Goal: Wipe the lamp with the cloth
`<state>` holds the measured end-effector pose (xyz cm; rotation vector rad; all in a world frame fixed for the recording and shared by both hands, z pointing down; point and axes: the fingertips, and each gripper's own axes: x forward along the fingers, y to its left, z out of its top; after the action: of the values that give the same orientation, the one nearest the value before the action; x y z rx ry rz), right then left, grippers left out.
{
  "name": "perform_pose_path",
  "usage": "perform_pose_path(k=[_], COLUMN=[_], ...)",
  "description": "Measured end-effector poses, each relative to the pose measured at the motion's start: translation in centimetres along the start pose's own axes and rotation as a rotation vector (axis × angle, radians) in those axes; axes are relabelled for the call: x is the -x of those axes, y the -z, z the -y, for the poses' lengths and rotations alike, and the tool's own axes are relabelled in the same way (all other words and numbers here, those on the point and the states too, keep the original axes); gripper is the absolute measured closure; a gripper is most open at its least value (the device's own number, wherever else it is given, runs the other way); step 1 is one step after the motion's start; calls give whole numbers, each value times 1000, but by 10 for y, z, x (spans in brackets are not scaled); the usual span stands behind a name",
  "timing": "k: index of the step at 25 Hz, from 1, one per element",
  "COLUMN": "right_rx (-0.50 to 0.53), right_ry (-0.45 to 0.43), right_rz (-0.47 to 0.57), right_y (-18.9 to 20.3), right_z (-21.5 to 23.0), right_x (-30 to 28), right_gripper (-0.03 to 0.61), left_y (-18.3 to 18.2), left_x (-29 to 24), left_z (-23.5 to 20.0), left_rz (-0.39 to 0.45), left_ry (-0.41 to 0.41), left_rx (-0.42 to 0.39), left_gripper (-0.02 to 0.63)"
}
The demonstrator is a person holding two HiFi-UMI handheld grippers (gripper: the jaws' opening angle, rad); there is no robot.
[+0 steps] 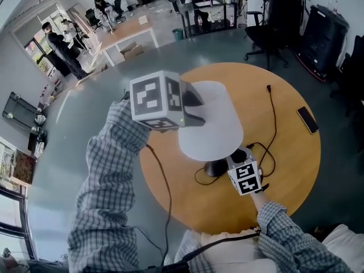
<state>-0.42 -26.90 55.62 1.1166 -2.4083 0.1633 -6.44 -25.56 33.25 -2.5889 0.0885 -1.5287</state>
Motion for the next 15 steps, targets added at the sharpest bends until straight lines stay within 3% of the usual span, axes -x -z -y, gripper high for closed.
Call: perform_pose_path(k=[6,15], right_rx=[120,272], right_ry=[-113,-319], right_rz=[-174,-197], right_y=[49,59], right_z=[-39,-112], right_x=[3,18], right_gripper=[520,520], left_y=[-1,-3], left_x=[0,-1], left_z=[6,8], left_rz=[-5,-8], left_ry=[-10,-36], left_rx=[-11,-13], left_gripper=[495,494])
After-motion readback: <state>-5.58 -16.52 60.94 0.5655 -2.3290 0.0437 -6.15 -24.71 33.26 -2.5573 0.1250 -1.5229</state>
